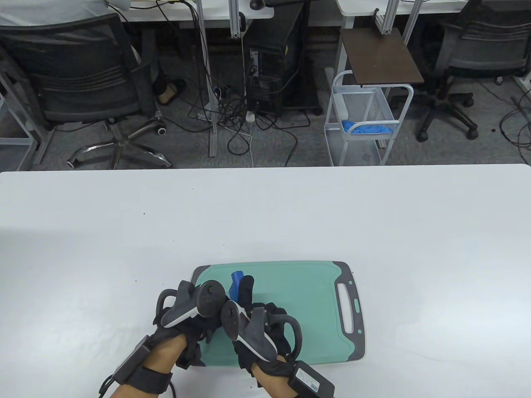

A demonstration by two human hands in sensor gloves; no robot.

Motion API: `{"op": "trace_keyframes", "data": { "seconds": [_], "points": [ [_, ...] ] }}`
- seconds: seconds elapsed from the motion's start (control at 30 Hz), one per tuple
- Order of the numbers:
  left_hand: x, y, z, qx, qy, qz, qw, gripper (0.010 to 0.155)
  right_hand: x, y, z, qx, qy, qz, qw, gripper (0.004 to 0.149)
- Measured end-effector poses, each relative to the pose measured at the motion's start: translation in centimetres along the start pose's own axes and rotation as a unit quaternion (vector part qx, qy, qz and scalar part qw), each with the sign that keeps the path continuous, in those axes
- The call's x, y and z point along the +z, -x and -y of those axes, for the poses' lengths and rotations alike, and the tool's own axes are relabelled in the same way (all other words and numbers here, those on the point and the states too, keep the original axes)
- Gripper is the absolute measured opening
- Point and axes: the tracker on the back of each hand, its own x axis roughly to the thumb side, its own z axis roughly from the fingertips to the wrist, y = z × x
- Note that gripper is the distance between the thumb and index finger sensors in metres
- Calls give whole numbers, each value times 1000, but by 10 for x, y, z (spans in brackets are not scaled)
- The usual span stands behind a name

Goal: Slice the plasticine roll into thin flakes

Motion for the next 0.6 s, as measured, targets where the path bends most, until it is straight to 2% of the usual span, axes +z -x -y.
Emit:
{"op": "trace_keyframes", "data": {
  "seconds": [0.1, 0.17, 0.23, 0.37, 0.53, 0.6],
  "points": [
    [2, 1, 0, 3, 11, 10, 1000, 50, 0, 0, 0, 0, 3, -2, 1000, 85],
    [2, 2, -2, 14, 54, 27, 998, 55, 0, 1, 0, -5, 3, -4, 1000, 85],
    [3, 3, -3, 14, 71, 28, 997, 56, 0, 3, 0, -11, 3, -4, 1000, 84],
    [3, 4, -1, 6, 35, 16, 999, 53, 0, 4, 0, -24, 8, 0, 1000, 85],
    [3, 4, -2, -11, 25, 8, 1000, 57, 4, 6, 3, -40, 18, 5, 999, 84],
    [2, 7, -2, -1, 29, 8, 1000, 53, 7, 6, 9, -49, 23, 1, 999, 83]
  ]
}}
